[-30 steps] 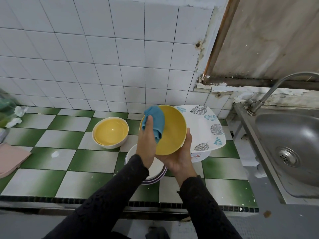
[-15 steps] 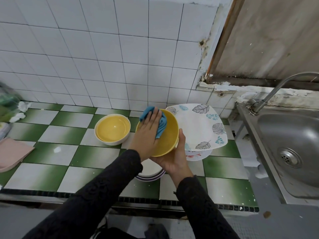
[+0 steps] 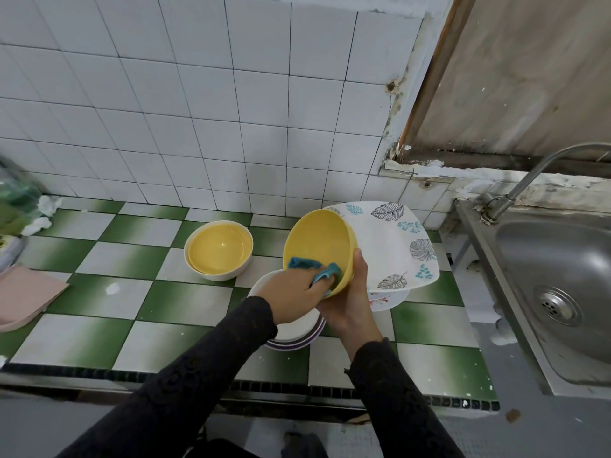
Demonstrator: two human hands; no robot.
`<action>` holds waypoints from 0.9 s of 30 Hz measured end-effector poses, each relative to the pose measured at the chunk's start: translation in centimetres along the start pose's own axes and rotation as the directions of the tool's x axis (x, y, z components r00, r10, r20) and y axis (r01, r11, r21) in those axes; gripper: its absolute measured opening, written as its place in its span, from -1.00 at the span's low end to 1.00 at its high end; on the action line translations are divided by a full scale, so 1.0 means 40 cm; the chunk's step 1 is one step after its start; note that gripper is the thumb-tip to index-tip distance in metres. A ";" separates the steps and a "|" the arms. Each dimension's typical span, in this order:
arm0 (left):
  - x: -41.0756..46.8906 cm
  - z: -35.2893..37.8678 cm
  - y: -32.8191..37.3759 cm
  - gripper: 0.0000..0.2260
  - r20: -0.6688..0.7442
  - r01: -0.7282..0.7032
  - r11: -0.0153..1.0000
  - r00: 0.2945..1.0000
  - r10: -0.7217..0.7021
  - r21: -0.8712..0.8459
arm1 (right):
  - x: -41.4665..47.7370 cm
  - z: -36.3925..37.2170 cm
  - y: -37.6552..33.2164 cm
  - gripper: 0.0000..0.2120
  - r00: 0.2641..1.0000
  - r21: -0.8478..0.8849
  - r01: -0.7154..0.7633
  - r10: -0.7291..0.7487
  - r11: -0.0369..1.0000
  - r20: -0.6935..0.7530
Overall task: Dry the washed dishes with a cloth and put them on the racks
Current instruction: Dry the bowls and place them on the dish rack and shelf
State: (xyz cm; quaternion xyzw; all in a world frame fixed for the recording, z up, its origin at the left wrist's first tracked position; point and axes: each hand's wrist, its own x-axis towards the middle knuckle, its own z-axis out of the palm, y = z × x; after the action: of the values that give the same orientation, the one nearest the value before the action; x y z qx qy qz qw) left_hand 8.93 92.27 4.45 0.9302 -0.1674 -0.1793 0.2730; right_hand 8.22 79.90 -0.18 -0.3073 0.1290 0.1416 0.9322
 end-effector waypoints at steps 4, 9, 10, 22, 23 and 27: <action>-0.023 0.001 0.038 -0.48 -0.022 0.050 0.944 0.998 -0.061 -0.325 | -0.002 -0.002 0.005 0.07 0.998 0.004 0.007 -0.007 1.000 -0.057; -0.028 -0.023 0.066 -0.83 0.033 0.058 0.793 0.998 -0.048 -0.606 | -0.008 0.002 -0.001 0.03 0.996 0.024 -0.051 0.053 0.998 -0.073; -0.027 -0.035 0.064 -0.92 0.051 0.086 0.747 0.996 -0.070 -0.659 | -0.010 0.003 -0.005 0.11 0.996 0.045 -0.070 0.072 0.997 -0.047; 0.011 -0.012 0.016 -0.62 -0.700 -0.364 0.795 0.707 -0.104 -0.486 | -0.022 0.036 0.026 -0.19 0.977 0.153 -0.206 0.193 0.967 0.096; 0.018 0.000 0.008 -0.58 -0.671 -0.337 0.844 0.741 -0.036 -0.417 | -0.021 0.036 0.032 -0.19 0.977 0.134 -0.203 0.191 0.970 0.098; 0.022 0.024 0.002 -0.53 -0.312 -0.155 0.877 0.950 0.005 -0.456 | -0.017 0.024 0.036 -0.19 0.983 0.139 -0.179 0.174 0.974 0.051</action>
State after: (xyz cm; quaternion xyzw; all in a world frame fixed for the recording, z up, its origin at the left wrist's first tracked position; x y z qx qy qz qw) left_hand 9.27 91.42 3.54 0.8433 -0.1135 -0.0593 0.5219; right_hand 7.22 81.48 0.01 -0.2241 0.1478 0.2202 0.9378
